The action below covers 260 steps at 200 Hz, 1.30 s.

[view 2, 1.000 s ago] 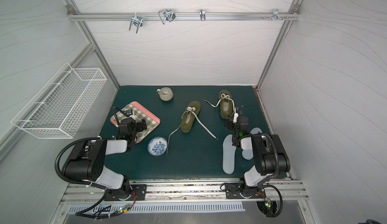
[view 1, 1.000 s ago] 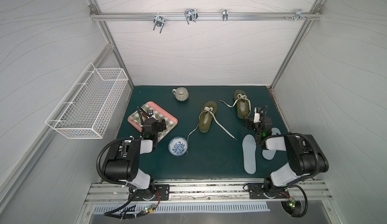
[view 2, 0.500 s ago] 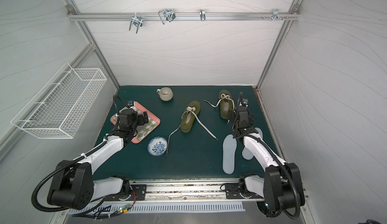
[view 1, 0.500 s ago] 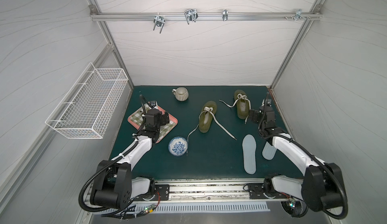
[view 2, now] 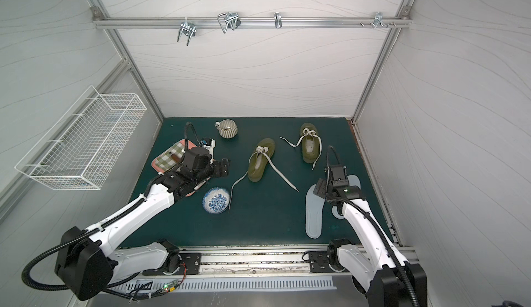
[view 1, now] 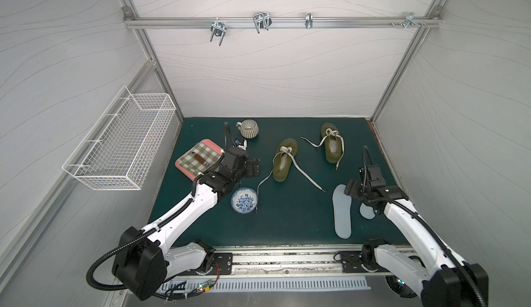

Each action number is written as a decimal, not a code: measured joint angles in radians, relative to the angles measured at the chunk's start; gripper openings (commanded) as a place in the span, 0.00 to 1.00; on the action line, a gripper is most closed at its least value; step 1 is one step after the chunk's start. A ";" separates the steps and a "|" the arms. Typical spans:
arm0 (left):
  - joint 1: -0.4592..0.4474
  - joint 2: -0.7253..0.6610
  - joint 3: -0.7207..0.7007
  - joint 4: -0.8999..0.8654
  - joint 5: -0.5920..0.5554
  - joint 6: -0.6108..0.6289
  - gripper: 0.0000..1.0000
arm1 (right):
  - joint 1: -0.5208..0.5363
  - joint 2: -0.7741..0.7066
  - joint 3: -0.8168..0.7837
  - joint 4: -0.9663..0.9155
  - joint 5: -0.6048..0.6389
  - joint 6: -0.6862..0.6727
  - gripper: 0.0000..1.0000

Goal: Insert the insole into the shoe
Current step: Pick up the insole from the center of the board.

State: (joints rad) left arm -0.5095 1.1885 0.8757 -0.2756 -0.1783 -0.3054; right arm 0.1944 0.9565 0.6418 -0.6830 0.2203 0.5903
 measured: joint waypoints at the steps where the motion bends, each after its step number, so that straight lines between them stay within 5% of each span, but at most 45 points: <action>1: -0.002 0.000 0.001 -0.003 0.002 -0.002 0.99 | -0.002 0.000 -0.002 -0.001 -0.008 0.007 0.76; 55: -0.053 0.018 0.011 -0.097 0.106 -0.121 0.98 | -0.070 -0.035 -0.112 -0.043 -0.150 0.121 0.60; 123: -0.063 0.110 0.176 -0.244 0.166 -0.090 0.97 | -0.138 0.037 -0.154 -0.002 -0.257 0.098 0.36; 189: -0.063 0.164 0.185 -0.246 0.246 -0.117 0.94 | -0.142 0.126 -0.171 0.086 -0.305 0.090 0.31; 235: -0.063 0.176 0.186 -0.251 0.284 -0.122 0.94 | -0.144 0.140 -0.176 0.120 -0.329 0.076 0.00; 260: -0.063 0.177 0.186 -0.249 0.315 -0.138 0.93 | -0.143 0.121 -0.175 0.127 -0.348 0.058 0.00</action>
State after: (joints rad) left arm -0.5724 1.3651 1.0618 -0.5247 0.1364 -0.4438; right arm 0.0509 1.0771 0.4664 -0.5564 -0.1272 0.6487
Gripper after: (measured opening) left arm 0.935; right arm 0.054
